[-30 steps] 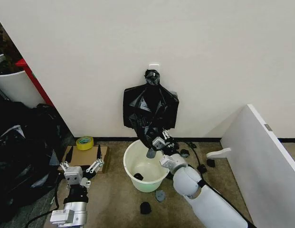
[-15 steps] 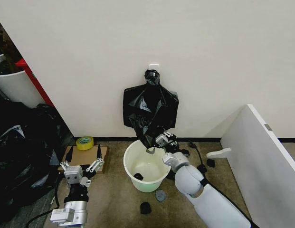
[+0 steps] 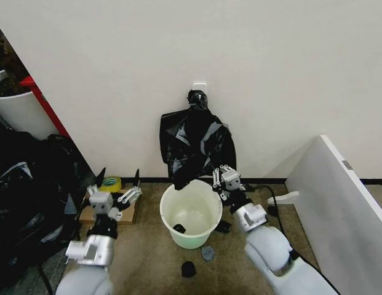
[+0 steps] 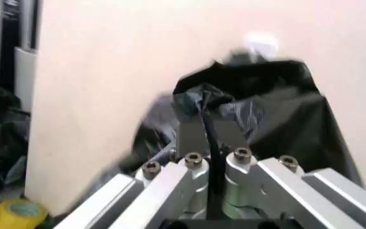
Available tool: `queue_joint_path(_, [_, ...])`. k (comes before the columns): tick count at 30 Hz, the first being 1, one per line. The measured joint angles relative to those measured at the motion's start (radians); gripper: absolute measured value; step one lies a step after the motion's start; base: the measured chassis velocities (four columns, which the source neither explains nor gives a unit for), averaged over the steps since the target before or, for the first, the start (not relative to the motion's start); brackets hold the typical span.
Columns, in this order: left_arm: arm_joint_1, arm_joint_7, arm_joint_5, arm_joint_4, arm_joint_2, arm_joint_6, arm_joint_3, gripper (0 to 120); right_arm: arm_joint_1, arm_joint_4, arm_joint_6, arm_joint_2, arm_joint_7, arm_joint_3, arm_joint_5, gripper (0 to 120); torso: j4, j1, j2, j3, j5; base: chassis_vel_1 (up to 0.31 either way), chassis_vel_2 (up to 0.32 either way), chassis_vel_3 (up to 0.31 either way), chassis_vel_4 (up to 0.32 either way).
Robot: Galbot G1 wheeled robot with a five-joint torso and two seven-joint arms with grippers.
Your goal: Place the garbage bag over the trash bin.
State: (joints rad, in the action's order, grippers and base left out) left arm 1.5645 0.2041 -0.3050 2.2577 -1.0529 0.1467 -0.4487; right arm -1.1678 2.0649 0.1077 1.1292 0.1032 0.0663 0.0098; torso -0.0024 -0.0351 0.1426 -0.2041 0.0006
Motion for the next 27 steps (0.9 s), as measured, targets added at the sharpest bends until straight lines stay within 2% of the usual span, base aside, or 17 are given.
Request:
queue_joint_path(2, [-0.037, -0.013, -0.029, -0.001, 0.061, -0.025, 0.01, 98, 0.015, -0.016, 0.013, 0.008, -0.005, -0.02, -0.025, 0, 0.0007, 0.0, 0.0, 0.0, -0.0001, 0.0, 0.0, 0.0, 0.0])
queue_joint_path(4, [-0.097, -0.028, -0.068, -0.012, 0.116, -0.049, 0.038, 98, 0.018, -0.022, 0.021, 0.015, -0.007, -0.03, -0.039, 0, 0.0004, 0.0, 0.0, 0.0, -0.0001, 0.0, 0.0, 0.0, 0.0])
queue_joint_path(5, [-0.097, -0.028, -0.068, -0.012, 0.116, -0.049, 0.038, 98, 0.018, -0.022, 0.021, 0.015, -0.007, -0.03, -0.039, 0, 0.0004, 0.0, 0.0, 0.0, -0.0001, 0.0, 0.0, 0.0, 0.0])
queue_joint_path(6, [-0.137, -0.034, -0.09, -0.023, 0.147, -0.062, 0.061, 98, 0.017, -0.023, 0.025, 0.017, -0.008, -0.032, -0.048, 0, -0.0004, 0.0, 0.0, 0.0, -0.0003, 0.0, 0.0, 0.0, 0.0])
queue_joint_path(9, [-0.278, -0.053, -0.13, -0.093, 0.239, -0.084, 0.162, 98, 0.012, -0.019, 0.028, 0.021, -0.009, -0.031, -0.064, 0, -0.0006, 0.0, 0.0, 0.0, -0.0002, 0.0, 0.0, 0.0, 0.0])
queue_joint_path(12, [-0.414, -0.058, -0.162, -0.156, 0.299, -0.097, 0.284, 98, 0.007, -0.013, 0.028, 0.023, -0.008, -0.03, -0.071, 0, -0.0001, 0.0, 0.0, 0.0, -0.0004, 0.0, 0.0, 0.0, 0.0])
queue_joint_path(13, [-0.414, -0.058, -0.162, -0.156, 0.299, -0.097, 0.284, 98, 0.007, -0.013, 0.028, 0.023, -0.008, -0.03, -0.071, 0, -0.0001, 0.0, 0.0, 0.0, -0.0004, 0.0, 0.0, 0.0, 0.0])
queue_joint_path(18, [-0.663, -0.064, -0.182, -0.236, 0.353, -0.137, 0.482, 98, -0.002, -0.003, 0.02, 0.029, -0.003, -0.026, -0.091, 0, -0.0006, 0.0, 0.0, 0.0, 0.0, 0.0, 0.0, 0.0, 0.0])
queue_joint_path(27, [-0.843, -0.111, -0.086, -0.273, 0.392, -0.197, 0.632, 97, -0.004, 0.008, 0.016, 0.021, 0.0, 0.002, -0.093, 0, -0.0001, 0.0, 0.0, 0.0, 0.0001, 0.0, 0.0, 0.0, 0.0])
